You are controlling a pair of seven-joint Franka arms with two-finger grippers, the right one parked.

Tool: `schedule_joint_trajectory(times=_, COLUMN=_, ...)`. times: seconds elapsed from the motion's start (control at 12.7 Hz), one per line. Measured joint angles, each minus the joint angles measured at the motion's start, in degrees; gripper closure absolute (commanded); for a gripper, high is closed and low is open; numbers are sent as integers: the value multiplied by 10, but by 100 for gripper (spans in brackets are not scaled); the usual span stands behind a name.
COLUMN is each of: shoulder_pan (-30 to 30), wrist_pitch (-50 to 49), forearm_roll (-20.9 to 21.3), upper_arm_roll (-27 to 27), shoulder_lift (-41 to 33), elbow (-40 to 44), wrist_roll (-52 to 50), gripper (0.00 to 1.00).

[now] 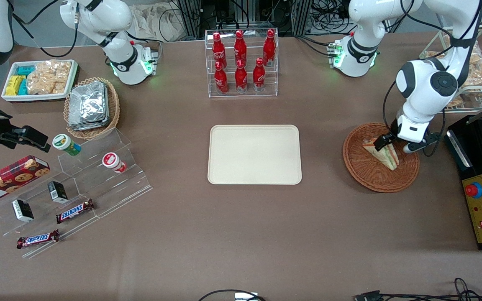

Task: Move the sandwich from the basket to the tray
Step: 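Lower the left gripper onto the sandwich and close it on the wrapper, then lift the sandwich and carry it with the left gripper toward the tray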

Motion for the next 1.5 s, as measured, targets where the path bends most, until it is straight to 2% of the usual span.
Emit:
schedule_joint_trajectory(times=0.24, shoulder_pan=6, wrist_pitch=47, forearm_roll=0, upper_arm_roll=0, shoulder_lift=31, elbow=-9, wrist_roll=0, gripper=0)
schedule_joint_trajectory(times=0.31, shoulder_pan=6, wrist_pitch=58, forearm_roll=0, upper_arm_roll=0, shoulder_lift=42, elbow=-11, wrist_roll=0, gripper=7)
schedule_joint_trajectory(times=0.39, shoulder_pan=6, wrist_pitch=63, forearm_roll=0, upper_arm_roll=0, shoulder_lift=50, elbow=-11, wrist_roll=0, gripper=25)
schedule_joint_trajectory(times=0.47, shoulder_pan=7, wrist_pitch=66, forearm_roll=0, upper_arm_roll=0, shoulder_lift=56, elbow=-11, wrist_roll=0, gripper=53)
schedule_joint_trajectory(times=0.55, shoulder_pan=7, wrist_pitch=67, forearm_roll=0, upper_arm_roll=0, shoulder_lift=58, elbow=-11, wrist_roll=-1, gripper=77)
schedule_joint_trajectory(times=0.63, shoulder_pan=7, wrist_pitch=67, forearm_roll=0, upper_arm_roll=0, shoulder_lift=59, elbow=-11, wrist_roll=-1, gripper=95)
schedule_joint_trajectory(times=1.1, shoulder_pan=7, wrist_pitch=62, forearm_roll=0, upper_arm_roll=0, shoulder_lift=44, elbow=-3, wrist_roll=-7, gripper=98)
schedule_joint_trajectory(times=1.26, shoulder_pan=6, wrist_pitch=6, forearm_roll=2, upper_arm_roll=-2, shoulder_lift=17, elbow=18, wrist_roll=2, gripper=98)
schedule_joint_trajectory(times=1.5, shoulder_pan=3, wrist_pitch=-143, forearm_roll=2, upper_arm_roll=-15, shoulder_lift=-25, elbow=92, wrist_roll=45, gripper=98)
